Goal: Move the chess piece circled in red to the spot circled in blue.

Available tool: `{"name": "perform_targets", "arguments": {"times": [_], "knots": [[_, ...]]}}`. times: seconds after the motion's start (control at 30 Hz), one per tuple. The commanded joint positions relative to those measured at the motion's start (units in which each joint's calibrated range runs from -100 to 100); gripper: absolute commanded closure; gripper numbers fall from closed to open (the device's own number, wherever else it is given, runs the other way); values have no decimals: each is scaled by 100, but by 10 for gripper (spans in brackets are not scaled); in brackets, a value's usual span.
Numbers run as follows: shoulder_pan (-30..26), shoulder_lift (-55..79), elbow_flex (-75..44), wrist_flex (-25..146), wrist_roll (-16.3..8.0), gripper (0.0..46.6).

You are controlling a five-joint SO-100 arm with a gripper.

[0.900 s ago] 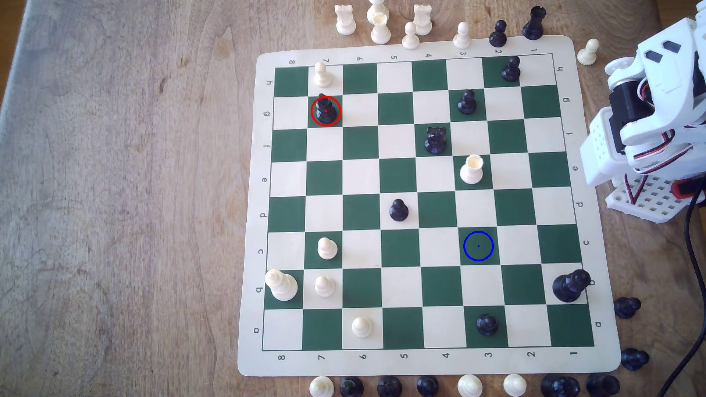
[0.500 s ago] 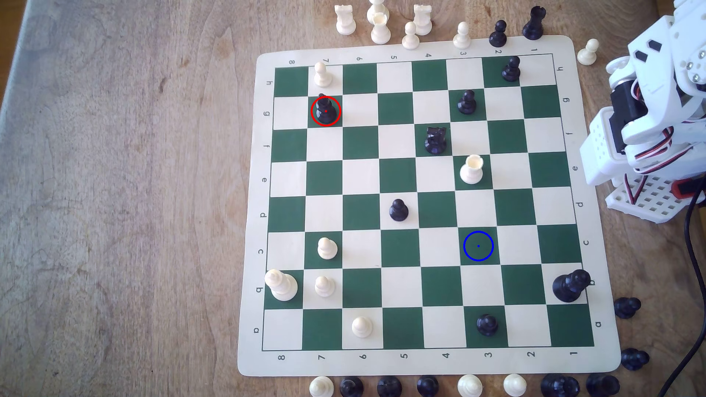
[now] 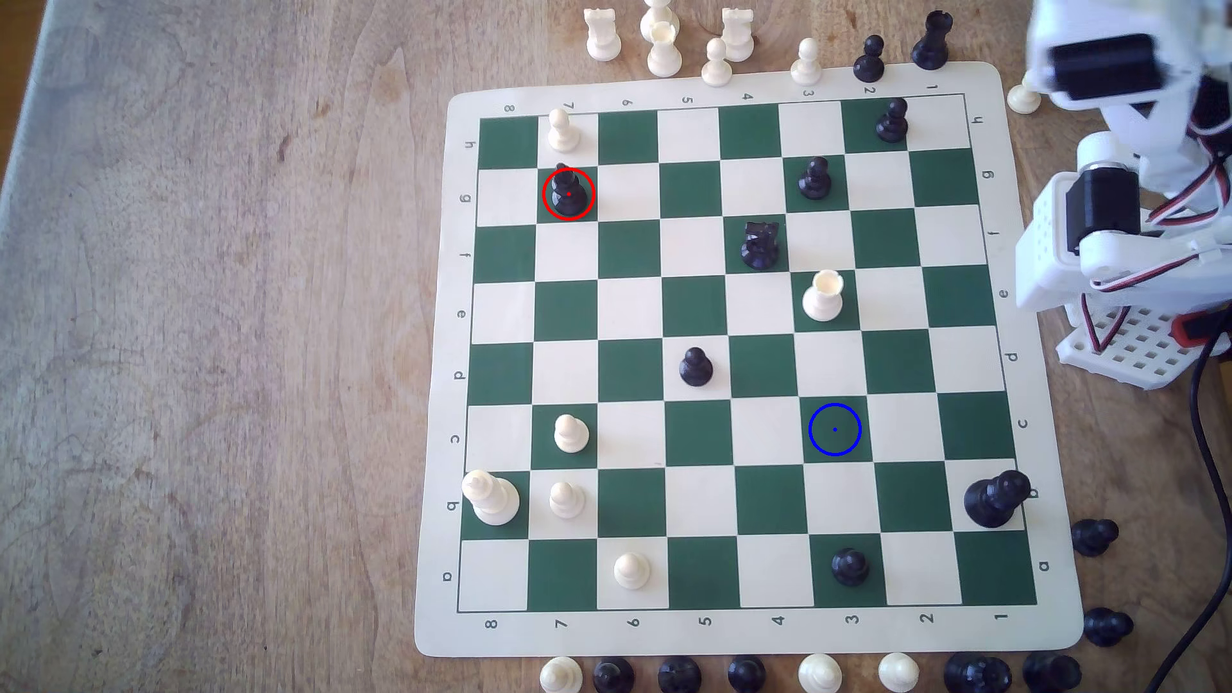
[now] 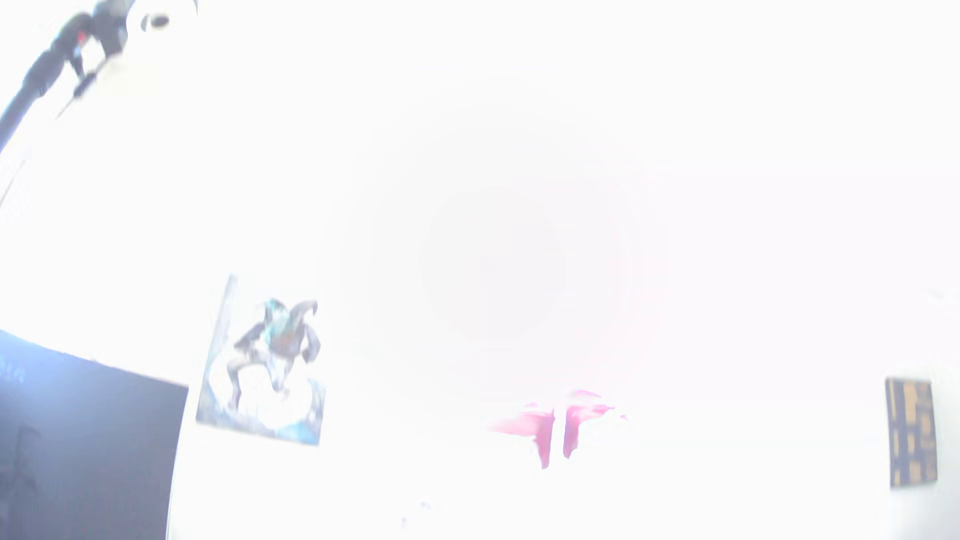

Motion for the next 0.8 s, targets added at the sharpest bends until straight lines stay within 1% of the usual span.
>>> {"name": "perform_targets", "arguments": {"times": [0.0, 0.13, 0.2, 0.23, 0.27, 0.3, 0.37, 0.4, 0.5, 0.6, 0.7, 0.73, 0.77], "knots": [[368, 925, -1296, 1488, -20, 464], [462, 1477, -1686, 2054, -24, 464], [470, 1681, -1885, 2430, -24, 432], [470, 1817, -2012, 2619, -29, 442], [415, 2046, -2175, 2799, -29, 464], [376, 2148, -2257, 2897, -39, 464], [360, 2411, -2511, 3258, -215, 464], [337, 2606, -2710, 3544, -234, 464], [258, 3396, -3444, 4445, -635, 464], [196, 4329, -4396, 5633, -640, 462], [180, 5059, -5212, 6452, -645, 431], [212, 5424, -5493, 6534, -786, 426], [235, 5586, -5611, 6558, -845, 422]]}}
